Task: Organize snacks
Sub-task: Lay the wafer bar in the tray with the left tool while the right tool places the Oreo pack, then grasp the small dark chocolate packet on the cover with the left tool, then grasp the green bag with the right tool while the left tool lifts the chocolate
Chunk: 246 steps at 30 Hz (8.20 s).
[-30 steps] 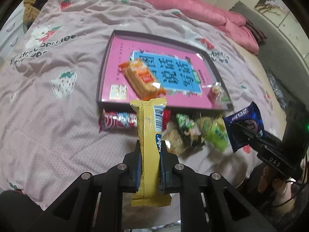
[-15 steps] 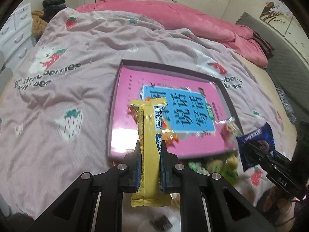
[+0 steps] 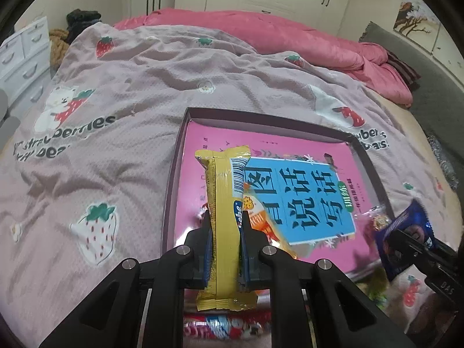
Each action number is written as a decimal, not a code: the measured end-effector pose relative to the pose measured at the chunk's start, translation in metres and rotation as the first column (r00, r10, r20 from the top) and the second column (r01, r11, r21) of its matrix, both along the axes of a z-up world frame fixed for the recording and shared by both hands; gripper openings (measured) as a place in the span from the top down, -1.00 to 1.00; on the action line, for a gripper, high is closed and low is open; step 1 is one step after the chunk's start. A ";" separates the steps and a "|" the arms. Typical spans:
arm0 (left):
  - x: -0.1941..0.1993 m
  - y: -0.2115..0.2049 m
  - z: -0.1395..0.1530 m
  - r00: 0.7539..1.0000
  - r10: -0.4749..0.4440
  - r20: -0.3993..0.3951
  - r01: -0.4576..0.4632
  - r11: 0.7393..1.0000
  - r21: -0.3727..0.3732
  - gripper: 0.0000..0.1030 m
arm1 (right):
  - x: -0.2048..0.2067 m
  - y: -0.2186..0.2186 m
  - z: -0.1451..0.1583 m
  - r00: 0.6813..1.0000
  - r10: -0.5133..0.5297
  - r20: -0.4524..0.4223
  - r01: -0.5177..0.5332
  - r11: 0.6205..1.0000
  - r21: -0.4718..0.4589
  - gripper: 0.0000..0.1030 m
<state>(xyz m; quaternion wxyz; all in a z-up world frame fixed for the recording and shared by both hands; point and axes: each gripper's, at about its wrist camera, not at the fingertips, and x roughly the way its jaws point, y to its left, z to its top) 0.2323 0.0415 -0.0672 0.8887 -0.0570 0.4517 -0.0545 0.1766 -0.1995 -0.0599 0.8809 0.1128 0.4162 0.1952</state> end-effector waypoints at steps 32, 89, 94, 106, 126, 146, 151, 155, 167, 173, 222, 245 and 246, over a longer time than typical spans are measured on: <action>-0.003 -0.014 -0.017 0.997 -0.066 -0.029 0.067 0.998 0.021 0.63 | 0.015 -0.011 -0.017 0.996 -0.085 -0.003 0.084 0.991 -0.100 0.47; -0.030 -0.001 0.033 0.994 -0.033 0.103 0.037 0.999 -0.038 -0.31 | -0.008 -0.012 0.026 0.988 -0.027 0.151 0.031 0.999 -0.023 -0.36; -0.038 0.005 0.044 0.992 -0.022 0.121 0.027 0.999 -0.042 -0.39 | -0.013 -0.015 0.034 0.985 -0.029 0.171 0.031 0.999 -0.013 -0.52; -0.059 0.016 0.064 0.992 -0.019 0.121 0.025 0.998 -0.052 -0.44 | -0.032 -0.029 0.050 0.978 -0.069 0.195 0.075 0.997 -0.026 -0.58; -0.106 0.010 0.044 0.993 -0.112 -0.021 0.112 0.994 -0.005 -0.44 | -0.069 -0.048 0.036 0.989 -0.143 0.034 0.144 0.990 -0.001 -0.58; -0.143 -0.014 -0.019 0.953 -0.142 -0.266 0.145 0.989 -0.007 -0.44 | -0.081 -0.055 0.019 0.981 -0.177 -0.080 0.179 0.984 0.018 -0.58; -0.146 -0.015 -0.031 0.939 -0.135 -0.317 0.129 0.991 -0.039 -0.44 | -0.078 -0.053 0.011 0.979 -0.170 -0.113 0.173 0.985 0.013 -0.58; -0.147 -0.018 -0.036 0.932 -0.138 -0.336 0.131 0.990 -0.042 -0.12 | -0.077 -0.047 0.007 0.981 -0.151 -0.124 0.152 0.988 0.002 -0.58; -0.137 -0.038 -0.045 0.926 -0.160 -0.343 0.156 0.987 -0.040 0.22 | -0.070 -0.029 -0.016 0.972 -0.110 -0.207 0.100 0.993 -0.055 -0.58; -0.133 -0.036 -0.047 0.928 -0.155 -0.340 0.147 0.988 -0.048 0.34 | -0.064 -0.036 -0.030 0.957 -0.130 -0.261 0.125 0.992 -0.032 -0.58; -0.123 -0.043 -0.054 0.929 -0.167 -0.330 0.163 0.986 -0.040 0.46 | -0.034 -0.016 -0.054 0.964 -0.068 -0.259 0.084 0.995 0.052 0.03; -0.136 -0.015 -0.020 0.963 -0.132 -0.236 0.109 0.988 -0.107 0.47 | -0.056 -0.053 -0.018 0.981 -0.087 -0.174 0.118 0.977 0.177 0.33; -0.137 -0.014 -0.017 0.965 -0.132 -0.225 0.110 0.988 -0.106 0.47 | -0.057 -0.053 -0.016 0.983 -0.084 -0.166 0.114 0.977 0.180 0.33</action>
